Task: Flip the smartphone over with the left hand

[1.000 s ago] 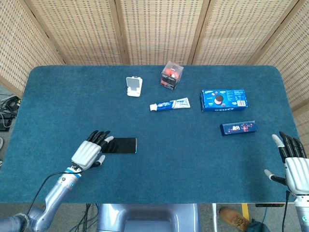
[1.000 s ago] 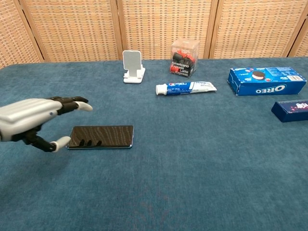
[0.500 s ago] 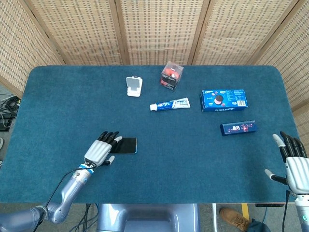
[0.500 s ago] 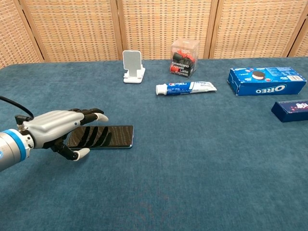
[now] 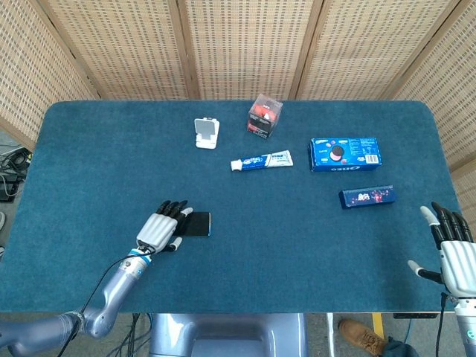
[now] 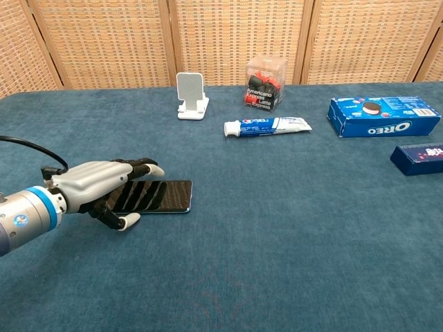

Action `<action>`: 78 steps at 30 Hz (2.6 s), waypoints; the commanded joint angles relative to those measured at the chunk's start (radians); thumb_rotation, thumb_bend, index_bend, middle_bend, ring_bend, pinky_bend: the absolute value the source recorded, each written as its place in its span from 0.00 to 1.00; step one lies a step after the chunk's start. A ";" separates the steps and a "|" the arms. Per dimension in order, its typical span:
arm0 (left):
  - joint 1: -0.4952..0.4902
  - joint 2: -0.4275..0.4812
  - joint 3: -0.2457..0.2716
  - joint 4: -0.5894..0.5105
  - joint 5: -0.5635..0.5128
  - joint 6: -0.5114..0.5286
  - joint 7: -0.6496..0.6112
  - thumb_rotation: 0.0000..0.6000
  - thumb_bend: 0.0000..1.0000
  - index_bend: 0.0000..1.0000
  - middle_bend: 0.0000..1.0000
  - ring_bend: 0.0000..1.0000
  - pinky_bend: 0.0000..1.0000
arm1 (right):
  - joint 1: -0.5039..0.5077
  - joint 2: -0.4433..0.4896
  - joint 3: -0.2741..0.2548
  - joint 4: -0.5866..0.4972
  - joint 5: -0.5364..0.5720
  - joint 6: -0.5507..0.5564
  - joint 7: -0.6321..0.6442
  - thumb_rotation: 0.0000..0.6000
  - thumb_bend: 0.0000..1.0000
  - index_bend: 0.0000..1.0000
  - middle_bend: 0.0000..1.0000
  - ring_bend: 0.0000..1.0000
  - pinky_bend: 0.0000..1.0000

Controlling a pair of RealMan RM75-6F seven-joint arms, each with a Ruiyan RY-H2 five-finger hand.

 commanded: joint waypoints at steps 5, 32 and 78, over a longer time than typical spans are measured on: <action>-0.018 -0.037 0.000 0.035 -0.018 -0.004 0.002 1.00 0.39 0.00 0.00 0.00 0.00 | 0.001 0.003 0.001 0.000 0.002 -0.002 0.007 1.00 0.00 0.03 0.00 0.00 0.00; -0.051 0.004 -0.018 0.003 -0.090 0.012 0.058 1.00 0.69 0.15 0.00 0.00 0.00 | 0.002 0.004 0.000 0.007 0.005 -0.007 0.028 1.00 0.00 0.03 0.00 0.00 0.00; -0.013 0.317 -0.065 -0.191 -0.015 0.257 -0.059 1.00 0.00 0.00 0.00 0.00 0.00 | 0.007 0.008 -0.002 0.001 0.006 -0.020 0.047 1.00 0.00 0.04 0.00 0.00 0.00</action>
